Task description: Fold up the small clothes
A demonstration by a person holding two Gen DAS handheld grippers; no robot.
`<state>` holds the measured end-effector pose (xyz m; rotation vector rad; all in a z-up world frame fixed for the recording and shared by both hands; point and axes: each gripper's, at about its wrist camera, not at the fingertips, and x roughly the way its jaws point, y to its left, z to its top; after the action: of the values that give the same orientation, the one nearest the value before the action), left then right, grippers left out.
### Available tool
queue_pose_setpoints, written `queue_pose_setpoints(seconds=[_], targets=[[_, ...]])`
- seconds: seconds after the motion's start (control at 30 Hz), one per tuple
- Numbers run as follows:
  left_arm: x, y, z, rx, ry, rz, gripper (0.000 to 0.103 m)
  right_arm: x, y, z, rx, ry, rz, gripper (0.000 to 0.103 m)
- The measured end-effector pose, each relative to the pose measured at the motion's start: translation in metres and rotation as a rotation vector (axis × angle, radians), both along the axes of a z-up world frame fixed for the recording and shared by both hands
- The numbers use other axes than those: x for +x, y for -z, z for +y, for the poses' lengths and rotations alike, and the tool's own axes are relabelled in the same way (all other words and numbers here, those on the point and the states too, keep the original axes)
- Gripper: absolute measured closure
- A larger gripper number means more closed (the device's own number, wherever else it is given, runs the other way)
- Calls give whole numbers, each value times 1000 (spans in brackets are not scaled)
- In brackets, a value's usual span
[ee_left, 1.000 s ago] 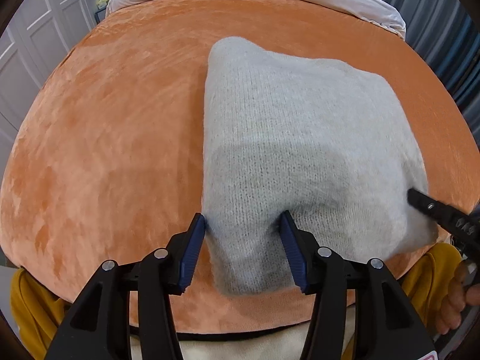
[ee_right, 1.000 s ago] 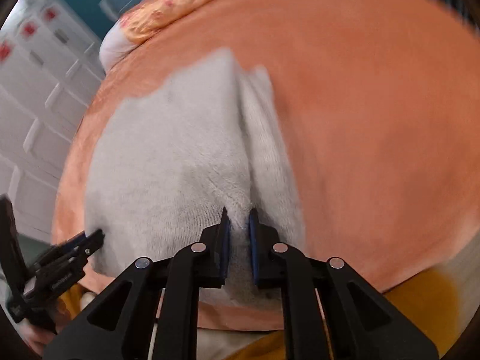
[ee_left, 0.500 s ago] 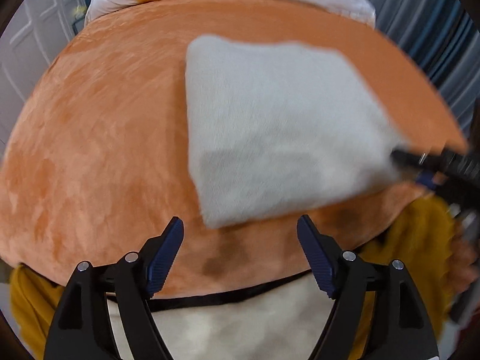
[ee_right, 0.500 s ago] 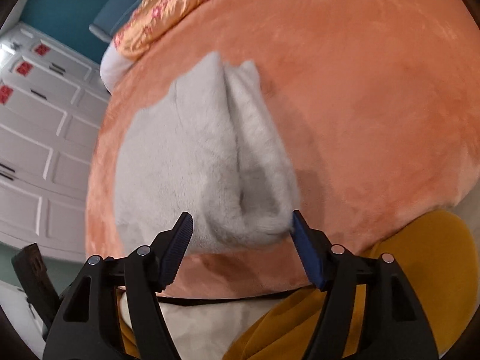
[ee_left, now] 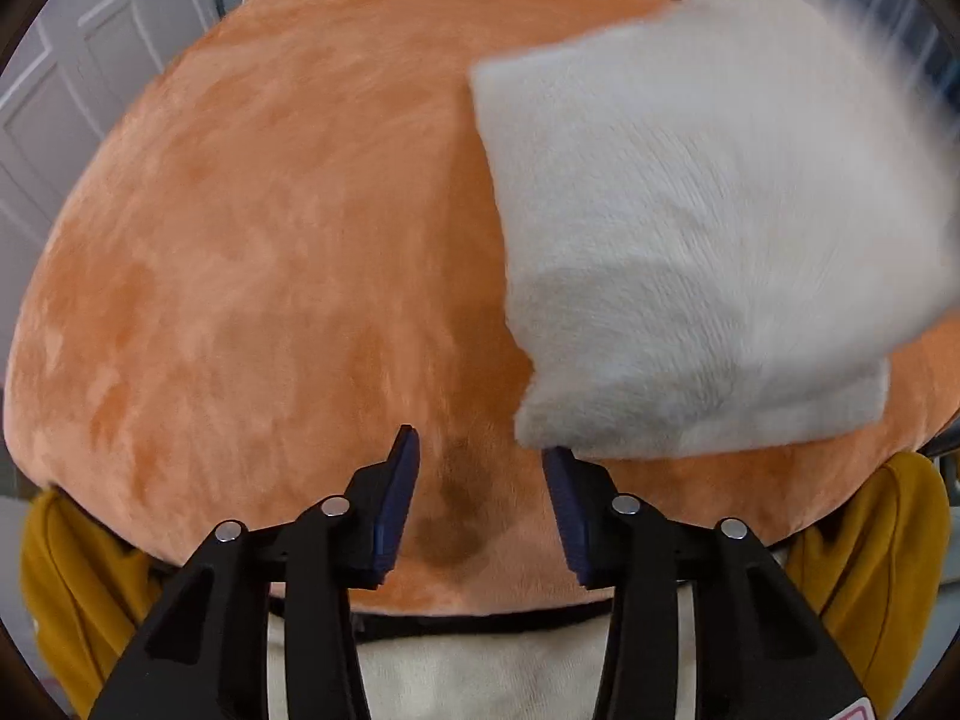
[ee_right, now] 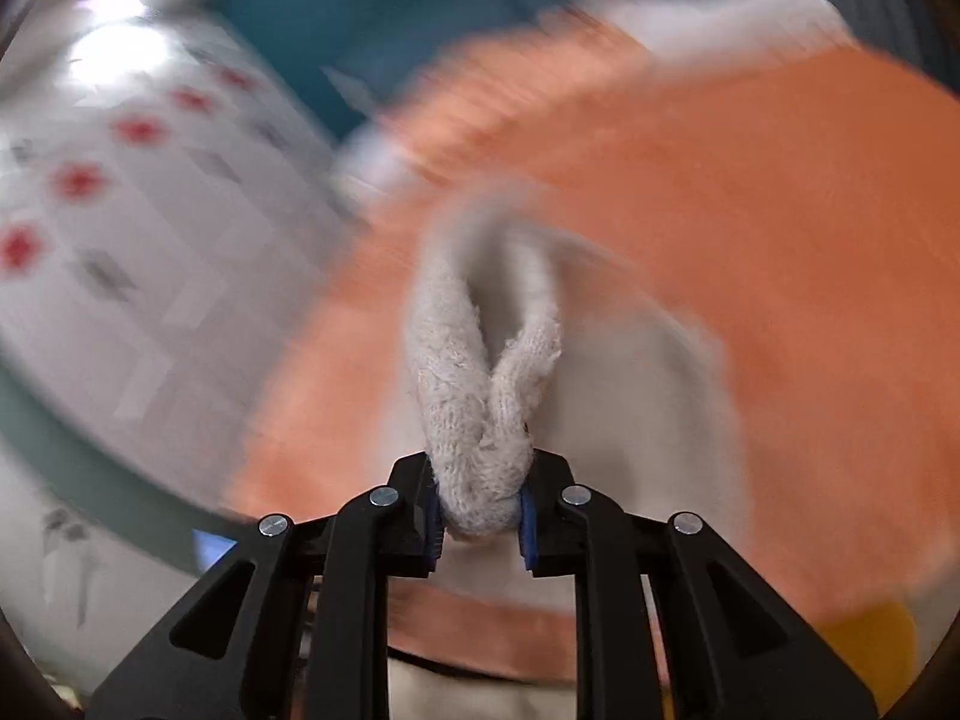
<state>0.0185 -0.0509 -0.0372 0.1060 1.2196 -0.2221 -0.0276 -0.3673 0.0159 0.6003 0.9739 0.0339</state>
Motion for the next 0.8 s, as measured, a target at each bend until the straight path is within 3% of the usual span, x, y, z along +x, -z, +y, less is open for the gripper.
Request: queue_pose_setpoints(seconds=[0.07, 0.1, 0.17, 0.23, 0.33, 0.47, 0.6, 0.7, 0.73, 0.77, 0.8], targets=[[-1, 7, 1, -4, -8, 28, 66, -6, 48, -13, -7, 40, 112, 86], [-3, 7, 0, 12, -5, 25, 68, -9, 53, -15, 22, 52, 104, 86], [-6, 2, 2, 0, 2, 24, 68, -11, 51, -15, 34, 61, 92, 85], [-10, -14, 5, -62, 2, 8, 68, -5, 44, -8, -23, 37, 92, 82], [-16, -52, 2, -124, 16, -82, 65, -8, 33, -5, -64, 34, 82, 72], [-3, -82, -13, -142, 50, -180, 55, -22, 4, -24, -103, 102, 20, 61], [24, -77, -44, -119, 82, -183, 55, 13, -3, -23, -119, 61, -22, 58], [35, -60, -65, -77, 90, -143, 55, 44, 20, -18, -98, 23, 32, 57], [40, -52, -67, -66, 86, -119, 55, 51, 30, -15, -87, -2, 57, 67], [41, -49, -68, -60, 76, -109, 55, 54, 35, -13, -72, -29, 75, 90], [40, -48, -68, -55, 67, -108, 55, 48, 28, -12, -68, -24, 48, 90]])
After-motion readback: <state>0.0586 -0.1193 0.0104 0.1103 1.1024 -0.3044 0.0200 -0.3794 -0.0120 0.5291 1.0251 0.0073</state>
